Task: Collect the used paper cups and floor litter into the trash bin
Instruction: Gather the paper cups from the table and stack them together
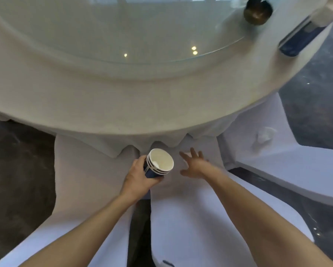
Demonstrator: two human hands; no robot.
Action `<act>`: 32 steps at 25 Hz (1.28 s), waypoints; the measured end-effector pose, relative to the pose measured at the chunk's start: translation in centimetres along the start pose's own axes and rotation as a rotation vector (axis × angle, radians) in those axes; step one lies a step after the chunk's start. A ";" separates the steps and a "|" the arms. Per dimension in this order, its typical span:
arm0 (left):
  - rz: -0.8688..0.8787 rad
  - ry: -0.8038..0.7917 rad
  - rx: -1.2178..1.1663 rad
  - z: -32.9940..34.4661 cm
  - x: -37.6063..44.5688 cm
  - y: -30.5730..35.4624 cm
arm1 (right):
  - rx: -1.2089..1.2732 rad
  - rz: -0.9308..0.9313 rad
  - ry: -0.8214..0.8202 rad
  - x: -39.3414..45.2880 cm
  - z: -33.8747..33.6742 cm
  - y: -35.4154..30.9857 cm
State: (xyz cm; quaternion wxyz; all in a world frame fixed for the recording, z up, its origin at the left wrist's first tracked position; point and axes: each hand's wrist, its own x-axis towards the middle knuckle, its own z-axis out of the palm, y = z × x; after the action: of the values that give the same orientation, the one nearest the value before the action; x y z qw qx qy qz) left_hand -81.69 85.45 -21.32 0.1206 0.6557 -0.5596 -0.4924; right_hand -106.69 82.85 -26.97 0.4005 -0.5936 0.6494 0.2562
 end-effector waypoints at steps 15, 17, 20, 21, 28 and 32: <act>-0.124 -0.020 0.020 9.2 3.3 4.2 | 0.185 -0.050 -0.080 2.9 -0.1 9.3; -0.085 -0.032 0.066 9.8 2.5 8.3 | 0.391 -0.032 0.102 -0.8 -4.7 11.3; -0.035 -0.025 0.112 11.4 1.1 14.4 | 0.639 -0.032 0.332 -6.9 -10.6 14.2; -0.024 -0.018 0.122 12.0 0.7 16.1 | 0.677 -0.045 0.399 -8.6 -12.2 14.9; 0.071 0.044 0.104 18.2 -3.7 27.6 | 0.728 -0.268 0.435 -17.5 -16.0 20.9; 0.090 0.039 0.095 21.4 -5.0 30.2 | 0.484 -0.363 0.171 -19.3 -16.6 24.0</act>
State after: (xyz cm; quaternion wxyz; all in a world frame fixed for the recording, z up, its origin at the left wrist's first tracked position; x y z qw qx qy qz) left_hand -116.43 87.72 -7.79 0.1221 0.6441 -0.6090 -0.4464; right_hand -134.18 84.28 -5.35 0.5132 -0.6067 0.6061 -0.0326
